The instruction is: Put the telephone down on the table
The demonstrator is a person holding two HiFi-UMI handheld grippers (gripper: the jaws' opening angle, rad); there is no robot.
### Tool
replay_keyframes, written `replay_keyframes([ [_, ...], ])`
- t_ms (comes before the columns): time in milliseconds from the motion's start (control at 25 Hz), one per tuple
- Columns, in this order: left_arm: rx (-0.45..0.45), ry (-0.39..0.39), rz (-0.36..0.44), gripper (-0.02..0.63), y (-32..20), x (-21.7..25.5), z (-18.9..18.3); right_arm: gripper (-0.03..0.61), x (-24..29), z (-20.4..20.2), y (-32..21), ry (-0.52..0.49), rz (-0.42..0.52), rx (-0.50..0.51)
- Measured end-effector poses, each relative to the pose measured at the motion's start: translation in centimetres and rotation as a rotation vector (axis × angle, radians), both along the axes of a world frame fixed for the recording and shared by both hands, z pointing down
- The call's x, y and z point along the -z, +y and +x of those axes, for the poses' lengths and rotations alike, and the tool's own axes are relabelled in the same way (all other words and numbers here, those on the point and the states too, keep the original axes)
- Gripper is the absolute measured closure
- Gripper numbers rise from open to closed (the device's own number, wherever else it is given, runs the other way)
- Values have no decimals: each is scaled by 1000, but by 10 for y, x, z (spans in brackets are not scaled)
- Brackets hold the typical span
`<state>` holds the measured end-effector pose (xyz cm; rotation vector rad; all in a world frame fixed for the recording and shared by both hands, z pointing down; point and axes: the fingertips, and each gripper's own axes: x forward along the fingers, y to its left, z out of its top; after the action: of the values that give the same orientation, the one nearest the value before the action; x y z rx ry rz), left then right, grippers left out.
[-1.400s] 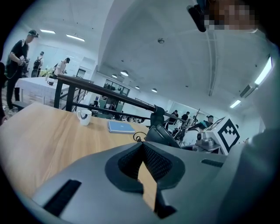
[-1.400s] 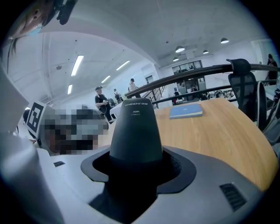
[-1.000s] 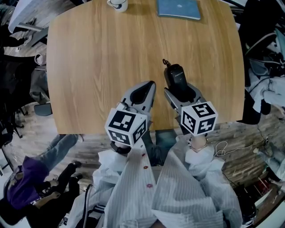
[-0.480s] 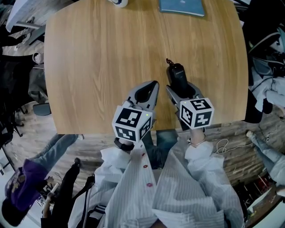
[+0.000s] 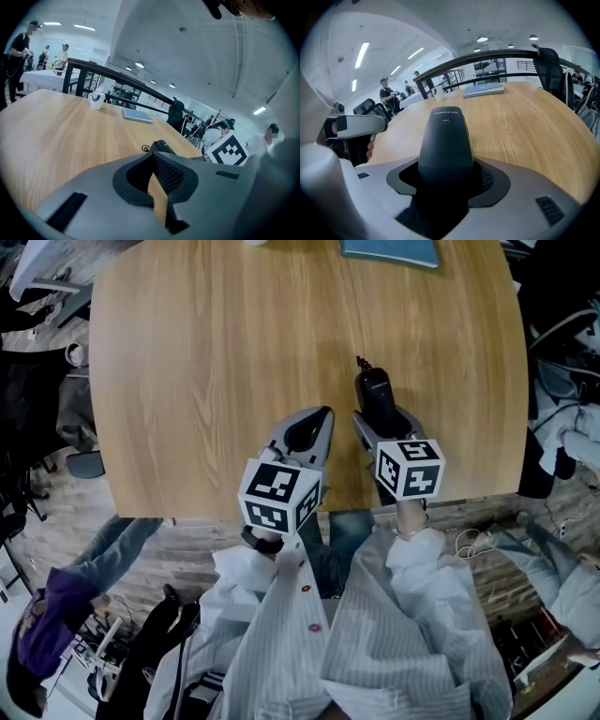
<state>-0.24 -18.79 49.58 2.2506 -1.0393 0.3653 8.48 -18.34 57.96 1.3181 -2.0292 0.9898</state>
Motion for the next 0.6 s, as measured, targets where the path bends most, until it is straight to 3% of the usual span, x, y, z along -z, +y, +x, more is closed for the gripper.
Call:
replay_keyframes([
  [600, -3, -7, -14, 606, -3, -6, -4, 287, -19, 3, -2, 51, -15, -13],
])
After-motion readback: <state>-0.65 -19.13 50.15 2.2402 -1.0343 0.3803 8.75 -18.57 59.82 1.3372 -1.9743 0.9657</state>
